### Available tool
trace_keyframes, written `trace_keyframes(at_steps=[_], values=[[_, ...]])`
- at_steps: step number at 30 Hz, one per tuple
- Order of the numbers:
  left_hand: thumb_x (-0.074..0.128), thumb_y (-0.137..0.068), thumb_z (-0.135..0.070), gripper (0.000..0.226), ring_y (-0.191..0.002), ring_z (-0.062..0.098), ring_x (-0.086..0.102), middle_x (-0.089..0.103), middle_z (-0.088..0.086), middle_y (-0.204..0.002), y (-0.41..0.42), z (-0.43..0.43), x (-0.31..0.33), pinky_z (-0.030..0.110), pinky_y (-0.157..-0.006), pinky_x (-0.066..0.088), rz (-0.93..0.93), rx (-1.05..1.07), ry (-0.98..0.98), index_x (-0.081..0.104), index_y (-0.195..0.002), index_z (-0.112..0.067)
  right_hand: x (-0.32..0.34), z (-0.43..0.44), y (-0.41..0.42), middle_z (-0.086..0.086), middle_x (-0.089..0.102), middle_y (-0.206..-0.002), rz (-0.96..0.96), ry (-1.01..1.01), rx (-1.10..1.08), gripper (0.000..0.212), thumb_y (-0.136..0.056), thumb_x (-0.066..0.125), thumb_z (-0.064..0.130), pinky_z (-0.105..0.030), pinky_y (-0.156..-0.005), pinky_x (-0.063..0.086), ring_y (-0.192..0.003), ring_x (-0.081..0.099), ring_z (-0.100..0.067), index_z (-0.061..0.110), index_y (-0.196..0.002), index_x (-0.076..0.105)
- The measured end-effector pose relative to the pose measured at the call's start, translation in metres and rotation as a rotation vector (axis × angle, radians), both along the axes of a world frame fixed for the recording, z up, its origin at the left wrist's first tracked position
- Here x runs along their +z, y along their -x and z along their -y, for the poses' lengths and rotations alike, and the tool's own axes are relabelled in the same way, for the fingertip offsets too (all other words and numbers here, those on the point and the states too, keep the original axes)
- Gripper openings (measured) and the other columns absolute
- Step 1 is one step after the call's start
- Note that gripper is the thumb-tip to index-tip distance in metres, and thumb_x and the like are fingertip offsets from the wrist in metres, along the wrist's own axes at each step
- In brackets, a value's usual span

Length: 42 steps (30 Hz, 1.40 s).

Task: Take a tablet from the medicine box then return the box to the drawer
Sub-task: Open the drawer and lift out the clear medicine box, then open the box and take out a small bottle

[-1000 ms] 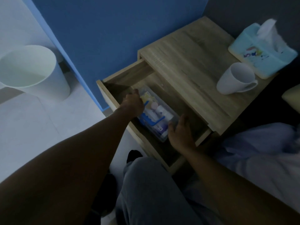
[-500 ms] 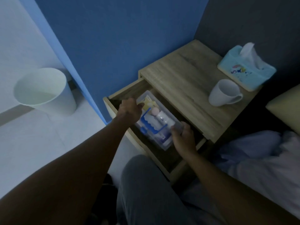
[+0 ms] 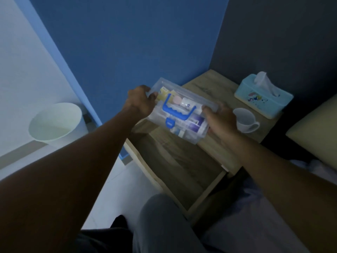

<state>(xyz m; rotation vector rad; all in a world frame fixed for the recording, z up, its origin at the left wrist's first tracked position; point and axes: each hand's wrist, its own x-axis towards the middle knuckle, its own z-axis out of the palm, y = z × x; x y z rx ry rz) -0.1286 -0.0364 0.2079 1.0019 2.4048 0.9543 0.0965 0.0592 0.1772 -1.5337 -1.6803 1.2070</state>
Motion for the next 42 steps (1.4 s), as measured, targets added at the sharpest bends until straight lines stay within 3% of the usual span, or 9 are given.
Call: trace_keyframes(at_steps=[5,8,10,20,24,27,31,34,42], values=[[0.053,-0.093,-0.045,0.053,-0.116,0.03,0.063,0.06,0.014,-0.133,0.021,-0.049,-0.02,0.039,-0.103,0.049,0.013,-0.05,-0.018,0.055,-0.137,-0.016,-0.002,-0.063,0.025,0.004,0.071,-0.108,0.117,-0.013,-0.025,0.053,-0.073,0.066,0.043,-0.033,-0.081,0.06,-0.096,0.07,-0.017,0.02,-0.122,0.066],[0.052,-0.093,-0.046,0.055,-0.126,0.028,0.056,0.057,0.015,-0.138,0.031,-0.074,-0.036,0.033,-0.109,0.043,-0.006,-0.075,0.002,0.054,-0.138,-0.014,-0.011,-0.089,0.033,0.012,0.068,-0.085,0.107,-0.013,-0.038,0.034,-0.072,0.068,0.042,-0.015,-0.057,0.052,-0.07,0.068,0.001,0.024,-0.101,0.071],[0.052,-0.094,-0.046,0.054,-0.126,0.028,0.056,0.057,0.015,-0.138,0.035,-0.087,-0.047,0.029,-0.107,0.042,0.003,-0.086,0.001,0.054,-0.137,-0.014,-0.019,-0.104,0.038,0.008,0.073,-0.092,0.094,0.013,-0.031,0.021,-0.07,0.069,0.041,-0.025,-0.06,0.058,-0.074,0.071,-0.007,0.026,-0.085,0.069],[0.052,-0.095,-0.041,0.046,-0.123,0.031,0.057,0.063,0.014,-0.128,0.041,-0.117,-0.085,0.034,-0.106,0.045,0.086,-0.063,-0.091,0.057,-0.134,-0.018,-0.043,-0.137,0.037,-0.004,0.069,-0.116,-0.011,0.107,0.034,0.055,-0.085,0.077,0.032,-0.028,-0.053,0.06,-0.085,0.073,-0.02,0.021,-0.135,0.057],[0.054,-0.096,-0.027,0.043,-0.111,0.03,0.063,0.061,0.016,-0.127,0.026,-0.101,-0.097,0.038,-0.099,0.049,0.12,0.112,-0.295,0.05,-0.134,-0.008,-0.04,-0.131,0.028,-0.002,0.068,-0.124,0.172,0.003,0.171,0.059,-0.086,0.071,0.047,-0.028,-0.07,0.061,-0.097,0.071,-0.014,0.025,-0.138,0.053],[0.062,-0.091,-0.027,0.038,-0.098,0.028,0.063,0.06,0.015,-0.115,0.001,-0.086,-0.109,0.043,-0.086,0.054,0.229,0.219,-0.355,0.047,-0.122,-0.01,-0.038,-0.126,0.024,-0.003,0.048,-0.147,0.357,-0.212,0.346,0.09,-0.076,0.075,0.059,-0.037,-0.101,0.049,-0.131,0.05,-0.018,0.024,-0.149,0.036],[0.066,-0.083,-0.051,0.048,-0.086,0.007,0.064,0.062,-0.006,-0.101,-0.03,-0.084,-0.115,0.019,-0.058,0.053,0.564,0.14,-0.273,0.045,-0.117,-0.025,-0.034,-0.119,0.022,-0.005,0.024,-0.163,0.566,-0.313,0.613,0.115,-0.07,0.08,0.06,-0.042,-0.116,0.033,-0.15,0.023,-0.024,0.017,-0.156,0.018],[0.072,-0.079,-0.05,0.047,-0.093,0.013,0.066,0.063,-0.003,-0.1,-0.04,-0.099,-0.116,0.031,-0.075,0.058,0.76,0.244,-0.331,0.05,-0.11,-0.022,-0.035,-0.119,0.023,-0.006,0.002,-0.169,0.669,-0.342,0.637,0.123,-0.074,0.08,0.053,-0.04,-0.122,0.017,-0.155,0.002,-0.023,0.01,-0.159,0.003],[0.075,-0.08,-0.037,0.028,-0.091,0.012,0.065,0.063,-0.004,-0.097,-0.044,-0.104,-0.121,0.027,-0.072,0.057,0.899,0.337,-0.392,0.056,-0.096,-0.024,-0.029,-0.115,0.029,-0.006,0.006,-0.168,0.698,-0.367,0.603,0.119,-0.075,0.082,0.048,-0.041,-0.122,0.019,-0.154,0.006,-0.023,0.009,-0.159,0.008]])
